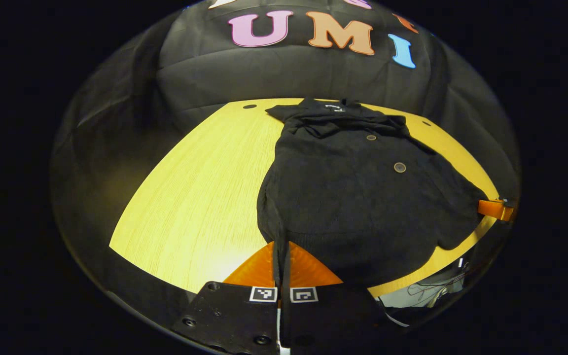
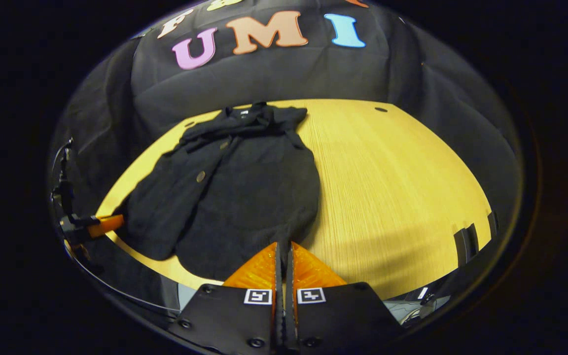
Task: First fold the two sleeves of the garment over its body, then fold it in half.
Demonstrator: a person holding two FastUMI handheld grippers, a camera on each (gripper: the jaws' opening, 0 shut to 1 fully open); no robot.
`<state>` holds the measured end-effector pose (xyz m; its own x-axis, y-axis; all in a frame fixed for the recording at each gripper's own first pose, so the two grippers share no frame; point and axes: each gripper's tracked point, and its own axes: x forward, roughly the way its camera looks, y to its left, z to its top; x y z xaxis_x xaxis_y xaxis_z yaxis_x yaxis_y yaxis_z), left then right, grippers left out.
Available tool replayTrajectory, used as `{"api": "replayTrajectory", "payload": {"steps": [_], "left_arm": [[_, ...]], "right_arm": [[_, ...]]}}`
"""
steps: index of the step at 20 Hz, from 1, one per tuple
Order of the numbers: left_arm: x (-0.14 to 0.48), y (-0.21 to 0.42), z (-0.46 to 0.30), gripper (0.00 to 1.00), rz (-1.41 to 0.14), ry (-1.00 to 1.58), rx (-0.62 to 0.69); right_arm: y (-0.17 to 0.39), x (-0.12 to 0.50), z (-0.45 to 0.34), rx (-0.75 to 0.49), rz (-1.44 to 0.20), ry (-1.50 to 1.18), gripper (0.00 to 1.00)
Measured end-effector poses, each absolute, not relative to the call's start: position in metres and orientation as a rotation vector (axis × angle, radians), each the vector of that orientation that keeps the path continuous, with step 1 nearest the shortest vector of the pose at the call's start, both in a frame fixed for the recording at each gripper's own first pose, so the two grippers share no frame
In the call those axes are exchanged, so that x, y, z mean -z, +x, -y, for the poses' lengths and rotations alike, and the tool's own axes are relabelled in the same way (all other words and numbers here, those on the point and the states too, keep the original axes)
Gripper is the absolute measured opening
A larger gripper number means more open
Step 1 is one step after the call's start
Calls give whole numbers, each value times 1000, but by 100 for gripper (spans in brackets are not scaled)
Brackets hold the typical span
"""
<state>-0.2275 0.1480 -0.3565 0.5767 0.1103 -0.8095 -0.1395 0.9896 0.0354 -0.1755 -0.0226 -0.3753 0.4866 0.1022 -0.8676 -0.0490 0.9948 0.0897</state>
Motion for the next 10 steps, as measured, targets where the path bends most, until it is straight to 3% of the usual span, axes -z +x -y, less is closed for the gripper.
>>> {"api": "replayTrajectory", "payload": {"steps": [10], "left_arm": [[250,-137,-146,0,-715,-70,-100]], "right_arm": [[-94,268,-13,-209,-825,53,4]]}}
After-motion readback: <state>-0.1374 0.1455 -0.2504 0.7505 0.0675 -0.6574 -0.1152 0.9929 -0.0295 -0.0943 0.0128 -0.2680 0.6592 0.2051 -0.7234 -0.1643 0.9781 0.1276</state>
